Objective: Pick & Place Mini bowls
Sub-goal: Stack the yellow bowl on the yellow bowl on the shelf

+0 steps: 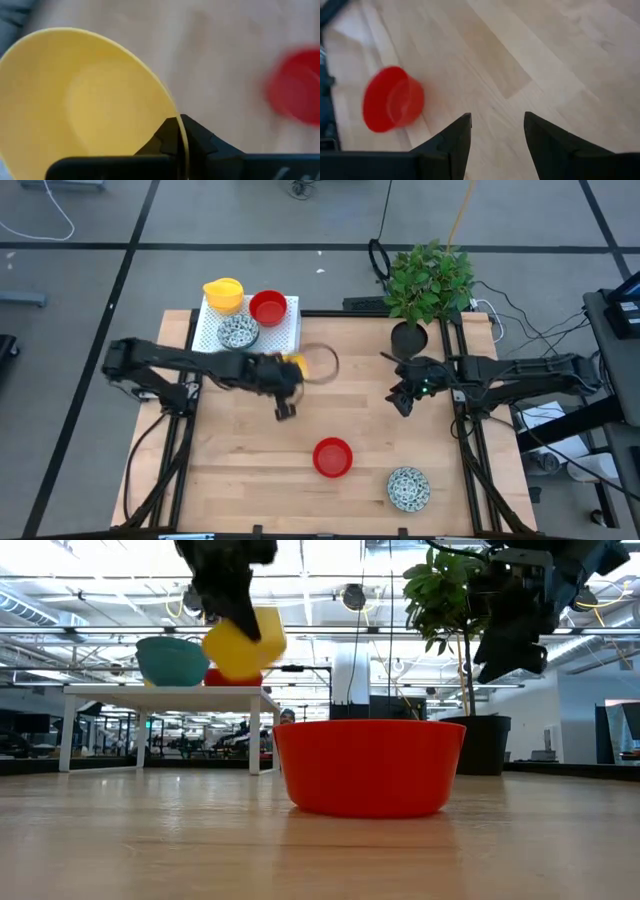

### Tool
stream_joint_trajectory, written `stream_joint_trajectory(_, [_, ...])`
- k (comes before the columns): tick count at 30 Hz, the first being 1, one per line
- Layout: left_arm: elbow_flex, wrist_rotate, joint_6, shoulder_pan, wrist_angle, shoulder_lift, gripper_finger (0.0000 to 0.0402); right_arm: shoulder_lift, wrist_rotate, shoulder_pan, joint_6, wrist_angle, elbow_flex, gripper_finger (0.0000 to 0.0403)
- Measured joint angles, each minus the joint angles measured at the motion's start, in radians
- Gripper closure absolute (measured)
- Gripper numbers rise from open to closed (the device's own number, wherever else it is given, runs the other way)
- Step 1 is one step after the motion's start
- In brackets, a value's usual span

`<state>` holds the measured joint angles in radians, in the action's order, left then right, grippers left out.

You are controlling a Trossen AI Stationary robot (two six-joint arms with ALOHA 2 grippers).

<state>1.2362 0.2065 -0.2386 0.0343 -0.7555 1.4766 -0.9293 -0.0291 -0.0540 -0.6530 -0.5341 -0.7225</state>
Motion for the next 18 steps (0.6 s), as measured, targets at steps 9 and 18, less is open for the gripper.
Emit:
stream_joint_trajectory(9, [0.000,0.299,-0.024,-0.189,0.006,-0.226,0.0379,0.055,0.004,0.000,0.049,0.060,0.031,0.0234])
stream_joint_trajectory(18, [0.000,0.458,0.036,-0.422,0.009,-0.309,0.0392,0.056,0.006,0.000,0.096,0.060,0.031,0.0234])
